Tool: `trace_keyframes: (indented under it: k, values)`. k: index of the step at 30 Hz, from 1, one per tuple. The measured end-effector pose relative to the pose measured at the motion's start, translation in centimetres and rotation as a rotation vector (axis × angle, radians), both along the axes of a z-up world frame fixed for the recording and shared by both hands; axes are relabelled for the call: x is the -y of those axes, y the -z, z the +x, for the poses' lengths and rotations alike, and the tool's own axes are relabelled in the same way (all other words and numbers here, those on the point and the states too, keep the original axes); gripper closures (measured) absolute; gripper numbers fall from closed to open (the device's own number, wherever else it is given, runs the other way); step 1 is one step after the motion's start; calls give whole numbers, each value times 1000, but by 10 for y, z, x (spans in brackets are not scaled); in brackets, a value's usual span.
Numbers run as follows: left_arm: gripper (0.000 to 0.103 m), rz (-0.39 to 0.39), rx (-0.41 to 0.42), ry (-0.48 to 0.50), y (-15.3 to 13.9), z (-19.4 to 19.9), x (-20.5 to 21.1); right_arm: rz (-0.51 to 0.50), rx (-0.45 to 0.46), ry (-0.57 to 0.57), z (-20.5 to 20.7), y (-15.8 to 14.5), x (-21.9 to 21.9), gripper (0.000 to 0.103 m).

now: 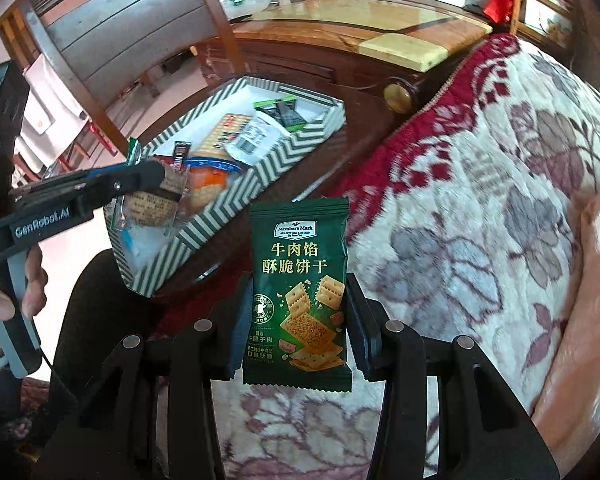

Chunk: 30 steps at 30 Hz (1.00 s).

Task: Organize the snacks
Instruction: 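Carry the cracker packet and cookie packet over the white tray, then open both grippers to drop the packets into the tray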

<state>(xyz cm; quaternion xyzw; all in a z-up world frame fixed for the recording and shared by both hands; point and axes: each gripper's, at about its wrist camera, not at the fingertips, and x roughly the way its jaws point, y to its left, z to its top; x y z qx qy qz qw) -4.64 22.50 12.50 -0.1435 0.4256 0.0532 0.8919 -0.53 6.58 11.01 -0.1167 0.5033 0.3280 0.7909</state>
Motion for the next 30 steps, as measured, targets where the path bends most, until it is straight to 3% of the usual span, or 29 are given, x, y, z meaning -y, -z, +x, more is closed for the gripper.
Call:
trace_keyframes:
  k: [13,23,30]
  values:
    - [78,-4,-8,-122,4,8,-65,26,-14,-125,13,1,-90,61]
    - [78,-27,-48,-191,25,13,-94,-26,-22,-167,42,34,-158,61]
    - [72,-8,-75,-248,34,13,-104,-21,-32,-160,48,50,-173,59]
